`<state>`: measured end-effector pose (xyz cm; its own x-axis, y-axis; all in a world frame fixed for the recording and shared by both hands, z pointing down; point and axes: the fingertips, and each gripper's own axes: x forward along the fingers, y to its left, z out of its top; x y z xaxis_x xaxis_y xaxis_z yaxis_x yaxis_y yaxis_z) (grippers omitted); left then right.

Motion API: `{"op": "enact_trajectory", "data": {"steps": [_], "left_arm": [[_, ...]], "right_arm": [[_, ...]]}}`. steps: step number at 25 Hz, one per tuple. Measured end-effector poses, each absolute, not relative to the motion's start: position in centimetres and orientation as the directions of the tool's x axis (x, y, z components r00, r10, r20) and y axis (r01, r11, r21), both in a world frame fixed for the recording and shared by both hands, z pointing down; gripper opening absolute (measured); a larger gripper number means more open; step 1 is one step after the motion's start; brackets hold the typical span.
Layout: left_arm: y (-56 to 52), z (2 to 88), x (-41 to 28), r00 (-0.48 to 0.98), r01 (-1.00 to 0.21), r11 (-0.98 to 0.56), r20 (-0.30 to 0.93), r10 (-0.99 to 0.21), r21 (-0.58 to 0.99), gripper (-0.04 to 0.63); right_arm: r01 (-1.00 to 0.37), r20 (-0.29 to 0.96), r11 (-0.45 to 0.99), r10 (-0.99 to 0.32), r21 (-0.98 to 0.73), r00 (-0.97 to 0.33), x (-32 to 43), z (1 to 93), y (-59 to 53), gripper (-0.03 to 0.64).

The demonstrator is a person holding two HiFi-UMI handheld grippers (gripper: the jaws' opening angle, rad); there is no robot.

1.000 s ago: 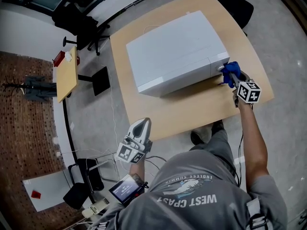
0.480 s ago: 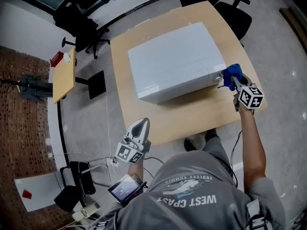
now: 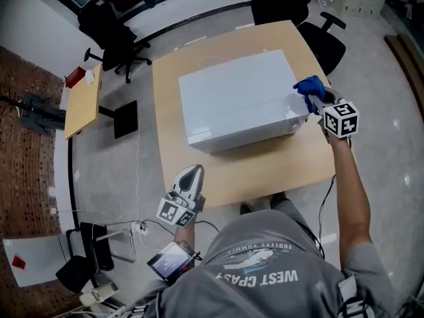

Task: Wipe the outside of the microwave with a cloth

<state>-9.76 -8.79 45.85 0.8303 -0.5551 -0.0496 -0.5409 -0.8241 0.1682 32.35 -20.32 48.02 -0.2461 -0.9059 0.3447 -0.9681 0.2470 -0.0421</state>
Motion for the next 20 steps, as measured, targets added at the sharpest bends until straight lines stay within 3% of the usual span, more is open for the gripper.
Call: {"op": "enact_trajectory", "data": {"steps": [8, 14, 20], "left_arm": [[-8.8, 45.9, -10.7, 0.792, -0.589, -0.786, -0.059, -0.607, 0.184, 0.021], [-8.5, 46.4, -12.2, 0.761, -0.626, -0.755, -0.056, -0.646, 0.195, 0.021], [-7.8, 46.9, -13.9, 0.738, -0.649, -0.732, -0.062, -0.672, 0.207, 0.021]], "right_arm": [[-0.854, 0.545, 0.438, -0.805, 0.282, -0.233, 29.6, 49.4, -27.9, 0.091], [-0.831, 0.649, 0.512, -0.712, 0.219, -0.268, 26.3, 51.9, -30.1, 0.091], [-0.801, 0.676, 0.568, -0.667, 0.188, -0.314, 21.9, 52.5, -31.0, 0.091]]}}
